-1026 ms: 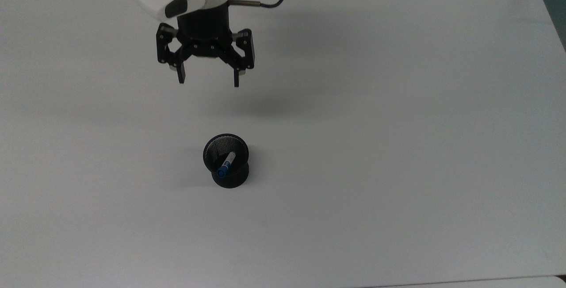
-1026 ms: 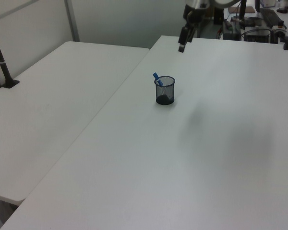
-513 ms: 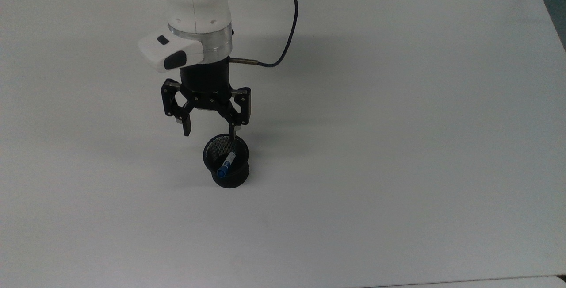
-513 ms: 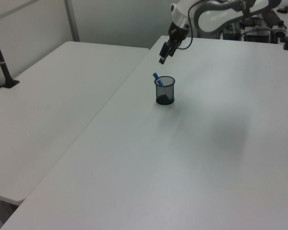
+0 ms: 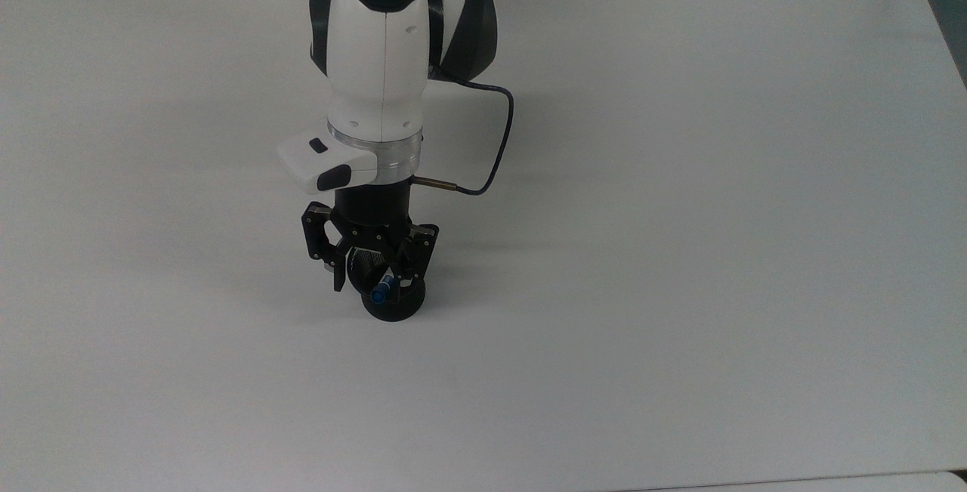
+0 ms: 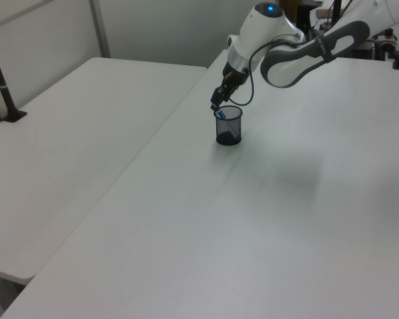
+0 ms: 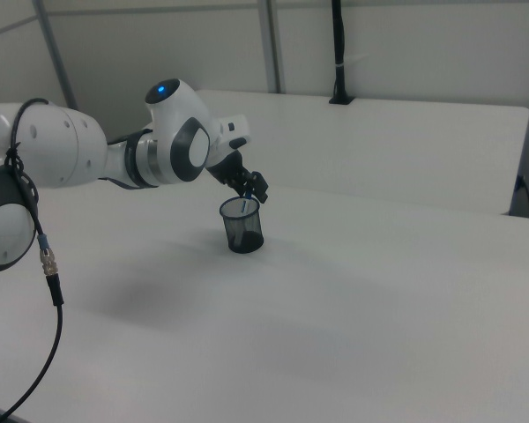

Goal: Remove the marker
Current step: 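Lower the open gripper over the marker in the black mesh cup, then close the gripper on the blue-capped marker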

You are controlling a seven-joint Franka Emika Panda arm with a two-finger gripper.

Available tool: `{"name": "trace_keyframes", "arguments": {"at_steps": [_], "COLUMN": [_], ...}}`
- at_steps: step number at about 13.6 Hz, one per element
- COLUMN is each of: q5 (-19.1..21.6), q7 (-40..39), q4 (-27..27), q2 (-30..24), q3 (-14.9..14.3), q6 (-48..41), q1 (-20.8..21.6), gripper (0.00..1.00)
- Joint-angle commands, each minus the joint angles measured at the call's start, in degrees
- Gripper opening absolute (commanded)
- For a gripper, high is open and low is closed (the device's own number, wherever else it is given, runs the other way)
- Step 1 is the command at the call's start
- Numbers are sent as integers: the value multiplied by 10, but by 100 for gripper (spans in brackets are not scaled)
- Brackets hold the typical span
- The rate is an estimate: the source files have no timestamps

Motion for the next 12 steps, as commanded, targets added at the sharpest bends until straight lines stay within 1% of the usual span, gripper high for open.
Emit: {"name": "trace_keyframes", "arguments": {"at_steps": [1, 2, 3, 4, 9, 10, 12], "q5": [-12, -12, -12, -12, -16, -17, -20], "q7": [22, 22, 22, 22, 20, 17, 16], "q4": [7, 7, 7, 7, 7, 8, 6], "q2": [3, 3, 3, 3, -2, -11, -53], "q3": [-3, -3, -3, -3, -3, -4, -4], "q6": [7, 7, 10, 19, 31, 31, 21], "q1": [11, 11, 10, 10, 9, 8, 6], "gripper": [45, 37, 25, 21, 8, 8, 8]}}
